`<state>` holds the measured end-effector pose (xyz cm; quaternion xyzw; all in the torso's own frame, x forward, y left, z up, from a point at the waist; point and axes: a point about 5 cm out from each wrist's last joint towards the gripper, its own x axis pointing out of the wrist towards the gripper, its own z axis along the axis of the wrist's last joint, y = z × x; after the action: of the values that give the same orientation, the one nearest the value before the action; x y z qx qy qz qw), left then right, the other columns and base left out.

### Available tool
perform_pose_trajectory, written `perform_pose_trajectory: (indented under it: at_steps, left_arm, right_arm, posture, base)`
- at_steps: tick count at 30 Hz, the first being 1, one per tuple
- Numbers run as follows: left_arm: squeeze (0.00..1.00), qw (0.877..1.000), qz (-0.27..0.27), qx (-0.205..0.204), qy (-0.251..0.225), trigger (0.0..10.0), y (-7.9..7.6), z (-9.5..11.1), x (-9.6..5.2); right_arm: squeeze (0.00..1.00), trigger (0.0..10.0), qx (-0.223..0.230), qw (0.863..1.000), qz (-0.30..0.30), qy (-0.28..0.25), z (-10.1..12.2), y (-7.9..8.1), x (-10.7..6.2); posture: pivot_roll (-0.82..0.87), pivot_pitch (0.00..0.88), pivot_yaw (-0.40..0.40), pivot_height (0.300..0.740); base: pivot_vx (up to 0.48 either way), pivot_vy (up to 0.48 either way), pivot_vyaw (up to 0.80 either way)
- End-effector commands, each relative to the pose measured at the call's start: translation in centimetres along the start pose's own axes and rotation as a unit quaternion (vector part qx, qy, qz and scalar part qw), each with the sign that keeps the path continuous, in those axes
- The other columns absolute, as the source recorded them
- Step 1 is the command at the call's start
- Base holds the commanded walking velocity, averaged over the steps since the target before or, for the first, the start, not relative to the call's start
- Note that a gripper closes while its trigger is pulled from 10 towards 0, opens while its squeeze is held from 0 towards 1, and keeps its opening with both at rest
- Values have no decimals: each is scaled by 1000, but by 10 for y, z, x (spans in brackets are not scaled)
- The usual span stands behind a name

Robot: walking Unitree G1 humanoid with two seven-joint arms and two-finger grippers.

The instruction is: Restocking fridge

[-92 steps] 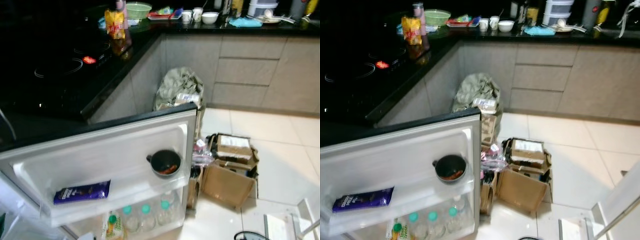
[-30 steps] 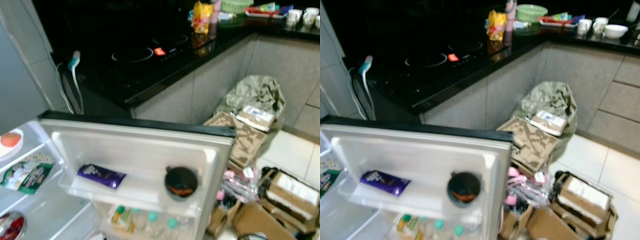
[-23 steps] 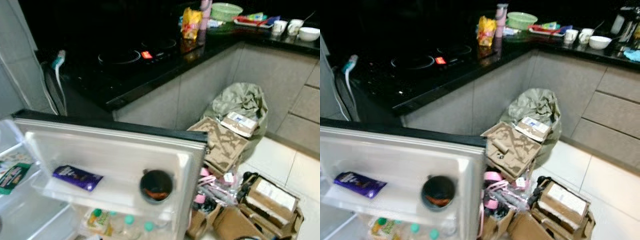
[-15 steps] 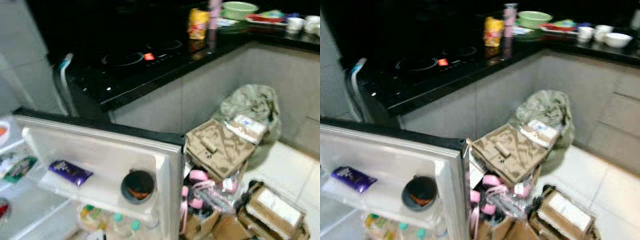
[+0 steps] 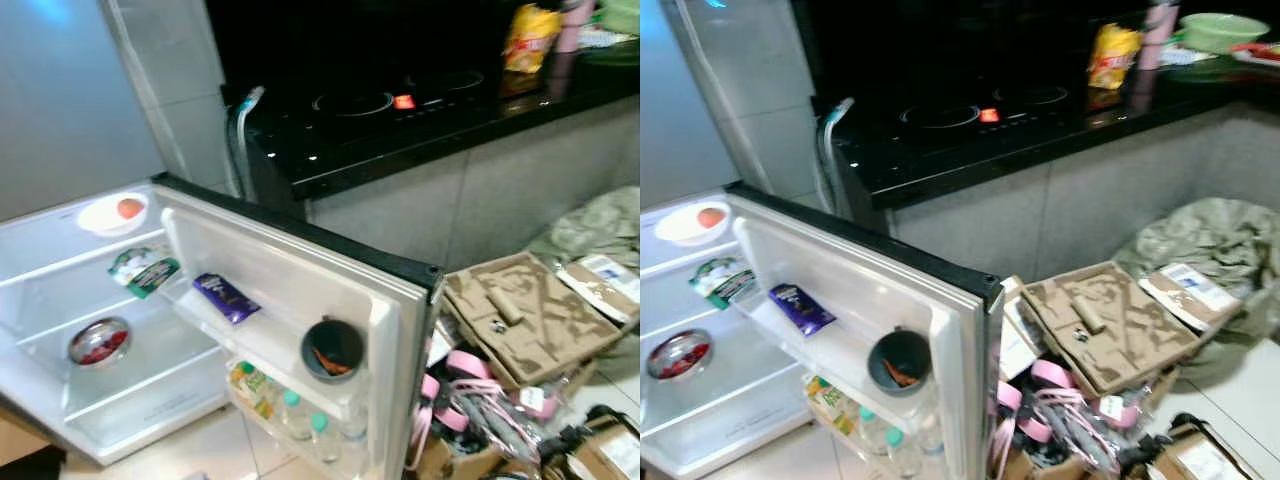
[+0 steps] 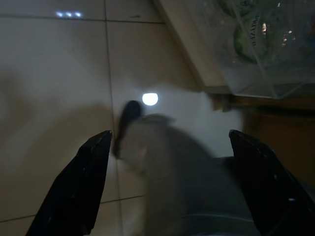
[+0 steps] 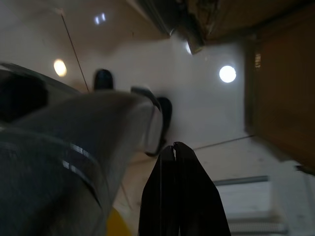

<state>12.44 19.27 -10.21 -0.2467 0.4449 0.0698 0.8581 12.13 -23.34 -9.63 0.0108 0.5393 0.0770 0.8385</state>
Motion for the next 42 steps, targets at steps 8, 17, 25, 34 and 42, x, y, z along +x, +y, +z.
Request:
perform_pose_trajectory:
  at_steps: [8,17,25,34,42]
  left_arm:
    - [0,1000,10,5,17,10000,5,-7,-3]
    - [0,999,7,7,31,10000,4,-12,-3]
    - [0,999,6,6,32,10000,4,-13,-3]
    - [0,1000,12,5,27,10000,5,-12,-3]
    - [0,1000,10,13,23,10000,7,-11,-5]
  right_arm:
    - [0,10000,4,1000,-9,-12,6,2,2]
    - [0,10000,6,1000,-7,-14,8,3,3]
    - [0,10000,5,1000,-9,-13,7,3,2]
    - [0,10000,6,1000,-8,-14,7,2,2]
    - [0,10000,5,1000,-8,-13,6,2,2]
  posture:
    - [-90,0,20,740]
    - [-90,0,20,740]
    - [-90,0,20,740]
    - [-97,0,17,740]
    - [-97,0,17,740]
  base:
    - [0,0,600]
    - [-307,0,0]
    - [-390,0,0]
    - [-163,0,0]
    - [0,0,0]
